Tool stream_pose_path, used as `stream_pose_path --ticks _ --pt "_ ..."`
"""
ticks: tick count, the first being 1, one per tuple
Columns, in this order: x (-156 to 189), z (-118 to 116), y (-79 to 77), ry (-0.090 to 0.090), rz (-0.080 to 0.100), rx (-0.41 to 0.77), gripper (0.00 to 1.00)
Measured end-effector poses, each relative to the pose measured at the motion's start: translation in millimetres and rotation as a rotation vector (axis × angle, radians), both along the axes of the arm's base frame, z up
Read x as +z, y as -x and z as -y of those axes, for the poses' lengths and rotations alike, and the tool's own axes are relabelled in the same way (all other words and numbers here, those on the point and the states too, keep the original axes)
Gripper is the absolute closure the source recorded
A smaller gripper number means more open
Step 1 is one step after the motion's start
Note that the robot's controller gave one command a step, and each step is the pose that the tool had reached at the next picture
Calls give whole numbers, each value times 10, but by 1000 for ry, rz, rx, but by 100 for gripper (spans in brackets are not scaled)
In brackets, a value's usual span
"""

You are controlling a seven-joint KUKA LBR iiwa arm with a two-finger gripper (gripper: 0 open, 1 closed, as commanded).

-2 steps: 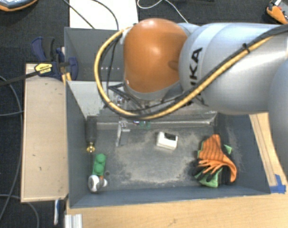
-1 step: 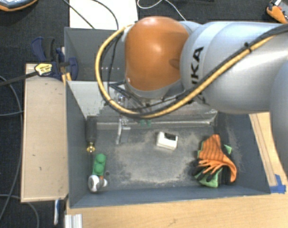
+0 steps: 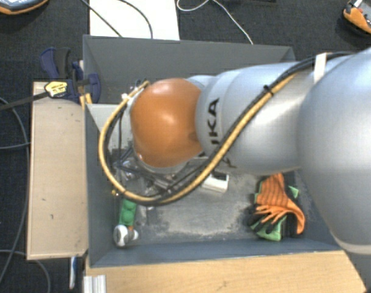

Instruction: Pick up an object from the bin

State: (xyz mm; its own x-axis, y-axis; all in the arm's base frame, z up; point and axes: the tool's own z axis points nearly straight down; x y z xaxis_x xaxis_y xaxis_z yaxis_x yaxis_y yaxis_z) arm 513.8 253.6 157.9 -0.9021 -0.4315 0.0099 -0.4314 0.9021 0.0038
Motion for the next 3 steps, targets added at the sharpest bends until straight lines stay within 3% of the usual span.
stream_pose_path --ticks 1,2,3 --pt "28 22 -13 -2 9 -28 0" --pt "-340 17 35 -5 -1 551 0" --pt "-881 35 129 1 4 549 0"
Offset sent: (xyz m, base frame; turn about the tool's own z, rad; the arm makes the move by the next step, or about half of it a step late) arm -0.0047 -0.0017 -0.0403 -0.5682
